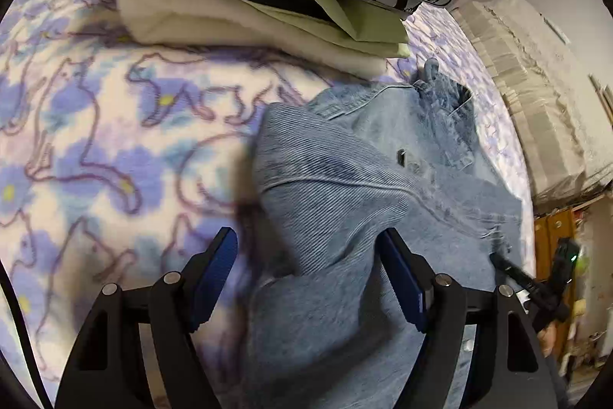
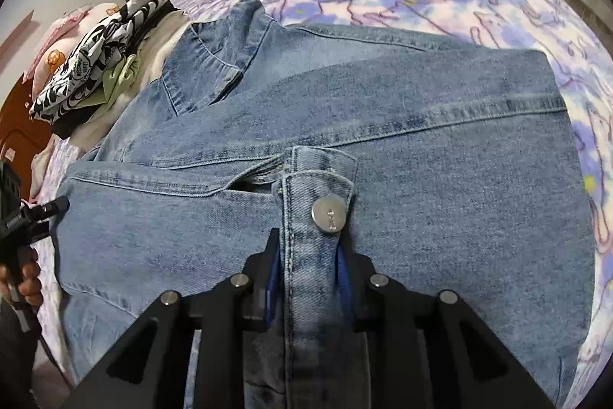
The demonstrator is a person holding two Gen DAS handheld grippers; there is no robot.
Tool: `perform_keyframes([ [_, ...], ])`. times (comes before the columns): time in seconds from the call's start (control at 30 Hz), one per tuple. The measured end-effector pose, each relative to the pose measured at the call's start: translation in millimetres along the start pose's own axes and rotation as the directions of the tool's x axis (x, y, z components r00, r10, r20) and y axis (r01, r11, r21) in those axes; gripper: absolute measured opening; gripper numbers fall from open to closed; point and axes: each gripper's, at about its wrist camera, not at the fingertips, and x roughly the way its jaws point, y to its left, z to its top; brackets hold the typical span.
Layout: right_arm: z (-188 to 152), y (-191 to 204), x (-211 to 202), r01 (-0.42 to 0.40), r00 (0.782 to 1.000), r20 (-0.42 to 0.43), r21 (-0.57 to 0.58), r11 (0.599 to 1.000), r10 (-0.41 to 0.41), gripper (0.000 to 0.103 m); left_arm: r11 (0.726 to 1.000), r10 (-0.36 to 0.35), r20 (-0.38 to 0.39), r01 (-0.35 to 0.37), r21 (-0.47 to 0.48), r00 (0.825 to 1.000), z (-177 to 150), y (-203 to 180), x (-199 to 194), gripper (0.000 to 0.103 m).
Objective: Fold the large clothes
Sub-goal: 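Grasp the buttoned cuff with the right tool and straighten it over the body, then lay the buttoned cuff flat on the jacket body and open the right tool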
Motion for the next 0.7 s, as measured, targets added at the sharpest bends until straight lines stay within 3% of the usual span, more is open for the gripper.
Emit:
perform_keyframes([
  [0.13,2.3,1.5,0.8,-0.001,1.0,-0.002,0.003,1.0,0.001,0.029,0.992,-0.123,0.014,0.123,-0.04,0.992,14.7,3.1,-6.0,0.075],
  [0.27,3.3,-1.9,1.1,-0.026,1.0,0.001,0.008,1.0,0.026,0.029,0.981,-0.187,0.006,0.187,-0.057,0.982,29.6,7.1,-7.8,0.074],
  [0.3,2.9,-3.4,1.5,-0.028,1.0,0.002,0.012,1.0,0.028,0.029,0.98,-0.191,0.0,0.191,-0.052,0.982,33.2,4.8,-6.0,0.062],
  [0.33,1.4,-5.8,0.8,-0.027,1.0,0.003,0.014,1.0,0.027,0.029,0.984,-0.174,0.006,0.174,-0.041,0.985,35.7,2.5,-5.9,0.051],
  [0.37,1.2,-3.0,1.7,-0.023,1.0,0.004,0.013,1.0,0.023,0.03,0.989,-0.145,0.018,0.145,-0.029,0.989,38.8,0.1,-7.0,0.026],
  [0.4,1.2,-1.3,2.0,-0.017,1.0,0.004,0.008,1.0,0.017,0.03,0.992,-0.124,0.034,0.125,-0.018,0.992,41.9,-2.7,-8.7,0.009],
  [0.47,1.3,2.7,0.3,0.002,1.0,0.004,-0.014,1.0,-0.002,0.029,0.995,-0.092,0.088,0.089,0.043,0.992,44.9,-16.5,-19.9,0.008],
  [0.5,1.6,5.2,-2.4,0.005,1.0,0.012,-0.025,1.0,-0.005,0.027,0.993,-0.05,0.133,0.035,0.114,0.99,44.0,-30.4,-29.1,0.007],
  [0.6,3.0,18.6,-16.2,0.008,0.996,0.085,-0.068,0.998,-0.002,0.025,0.952,0.043,0.235,-0.111,0.286,0.971,38.3,-66.7,-47.8,0.006],
  [0.7,4.6,38.6,-22.5,0.079,0.982,0.184,-0.139,0.987,-0.052,0.025,0.912,0.151,0.294,-0.248,0.327,0.944,38.9,-69.8,-44.2,0.006],
])
